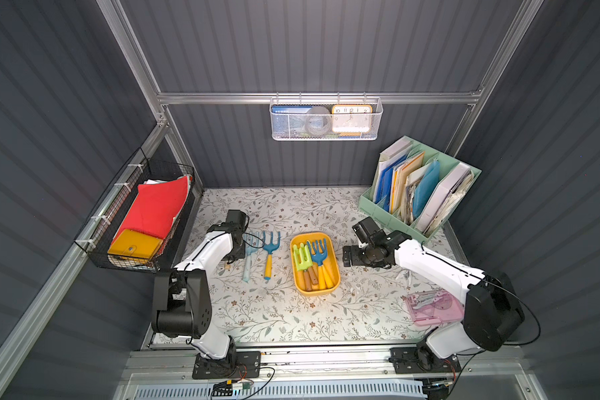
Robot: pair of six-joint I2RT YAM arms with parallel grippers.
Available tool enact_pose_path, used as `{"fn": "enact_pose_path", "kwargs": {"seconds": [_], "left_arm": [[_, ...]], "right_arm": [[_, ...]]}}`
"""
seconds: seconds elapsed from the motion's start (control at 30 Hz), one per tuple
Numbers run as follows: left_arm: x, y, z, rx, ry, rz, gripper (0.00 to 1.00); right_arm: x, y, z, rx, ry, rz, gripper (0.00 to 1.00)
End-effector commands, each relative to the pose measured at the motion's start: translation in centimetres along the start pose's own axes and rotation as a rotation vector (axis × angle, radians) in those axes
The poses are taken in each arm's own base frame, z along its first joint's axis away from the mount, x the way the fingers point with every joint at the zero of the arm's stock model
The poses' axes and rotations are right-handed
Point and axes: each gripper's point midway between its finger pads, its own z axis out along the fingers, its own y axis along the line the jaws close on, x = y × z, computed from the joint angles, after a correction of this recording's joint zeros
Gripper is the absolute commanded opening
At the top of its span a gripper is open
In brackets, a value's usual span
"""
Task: Take the hand rake out of the storage box
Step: Place the rake at the center of the board.
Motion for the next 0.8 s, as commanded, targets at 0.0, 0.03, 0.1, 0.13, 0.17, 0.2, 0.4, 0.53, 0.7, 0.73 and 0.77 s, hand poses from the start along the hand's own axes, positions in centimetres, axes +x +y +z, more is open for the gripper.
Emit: {"fn": "enact_pose_path", "kwargs": {"seconds": [0.0, 0.03, 0.1, 0.13, 0.17, 0.2, 0.4, 0.53, 0.7, 0.73, 0.77], "left_arm": [[0.1, 0.7, 0.8, -0.059, 0.022, 0.047, 0.12], [0.3, 0.7, 1.0, -0.065, 0.03, 0.053, 0.11], [0.3, 0.8, 1.2, -0.08, 0.031, 0.057, 0.1], [0.3, 0.8, 1.3, -0.081, 0.031, 0.065, 0.11], [0.3, 0.9, 1.4, -0.092, 0.034, 0.067, 0.11], [0.4, 1.2, 1.5, -0.109, 0.037, 0.072, 0.11], [0.9, 0.2, 2.1, -0.065, 0.071, 0.111, 0.16], [1.5, -0.1, 2.7, -0.062, 0.113, 0.134, 0.17], [1.9, -0.5, 3.2, -0.059, 0.134, 0.146, 0.17], [1.9, -0.5, 3.1, -0.057, 0.132, 0.147, 0.17], [1.9, -0.5, 3.1, -0.057, 0.132, 0.146, 0.17]], "right_arm": [[-0.4, 0.0, -0.5, -0.005, -0.017, -0.004, 0.99], [-0.4, 0.0, -0.4, -0.005, -0.015, -0.003, 0.99], [-0.4, 0.1, -0.4, -0.009, -0.013, -0.002, 0.99], [-0.5, 0.2, -0.3, -0.012, -0.015, -0.002, 0.99], [-0.5, 0.3, -0.3, -0.015, -0.015, -0.002, 0.99], [-0.7, 0.5, -0.2, -0.017, -0.015, -0.004, 0.99], [-1.3, 1.0, -0.1, -0.019, -0.007, -0.017, 0.99], [-1.5, 0.9, -0.1, -0.009, -0.011, -0.018, 0.99], [-2.0, 1.1, -0.5, -0.012, -0.02, -0.019, 0.99], [-2.1, 1.1, -0.7, -0.011, -0.022, -0.023, 0.99], [-2.2, 1.2, -0.8, -0.011, -0.024, -0.024, 0.99]]}}
